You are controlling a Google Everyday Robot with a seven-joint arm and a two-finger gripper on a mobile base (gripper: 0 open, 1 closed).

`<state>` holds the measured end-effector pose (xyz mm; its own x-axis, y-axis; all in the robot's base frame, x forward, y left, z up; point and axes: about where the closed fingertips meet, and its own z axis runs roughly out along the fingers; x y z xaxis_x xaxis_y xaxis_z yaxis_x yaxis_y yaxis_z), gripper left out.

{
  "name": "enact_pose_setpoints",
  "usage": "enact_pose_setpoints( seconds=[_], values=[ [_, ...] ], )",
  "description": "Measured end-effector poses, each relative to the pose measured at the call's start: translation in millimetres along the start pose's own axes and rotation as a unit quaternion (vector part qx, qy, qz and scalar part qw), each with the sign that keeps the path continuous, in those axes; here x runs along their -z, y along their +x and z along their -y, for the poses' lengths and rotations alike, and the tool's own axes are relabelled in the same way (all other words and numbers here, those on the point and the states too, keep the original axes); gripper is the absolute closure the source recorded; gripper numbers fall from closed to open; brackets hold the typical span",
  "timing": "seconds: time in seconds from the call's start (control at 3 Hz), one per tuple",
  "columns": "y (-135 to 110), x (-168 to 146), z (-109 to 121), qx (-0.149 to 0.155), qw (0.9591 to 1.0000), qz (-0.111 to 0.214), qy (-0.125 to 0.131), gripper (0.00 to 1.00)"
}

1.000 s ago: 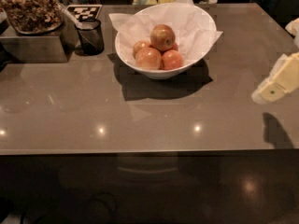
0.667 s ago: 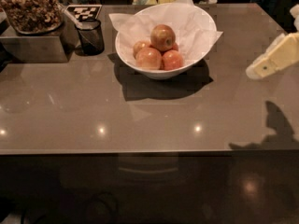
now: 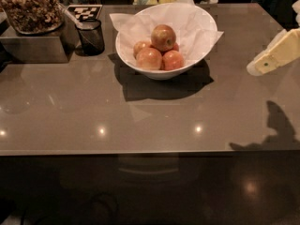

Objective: Pick apple from white bowl

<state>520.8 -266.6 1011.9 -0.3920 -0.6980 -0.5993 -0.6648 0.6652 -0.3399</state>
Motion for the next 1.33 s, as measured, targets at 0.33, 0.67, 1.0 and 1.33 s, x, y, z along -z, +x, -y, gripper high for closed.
enact_pose_setpoints(
  seconds=[0.33,0.67,1.0,1.33],
  values=[
    [-12,-20,1,-0.019,0.9991,0.035,-0.017,0.0],
    [-42,-60,2,-0.044,0.9954,0.073,-0.043,0.0],
    [-73,-96,-1,-0.038,0.9923,0.097,-0.067,0.0],
    [-74,-98,-2,-0.038,0.9922,0.097,-0.069,0.19]
  ],
)
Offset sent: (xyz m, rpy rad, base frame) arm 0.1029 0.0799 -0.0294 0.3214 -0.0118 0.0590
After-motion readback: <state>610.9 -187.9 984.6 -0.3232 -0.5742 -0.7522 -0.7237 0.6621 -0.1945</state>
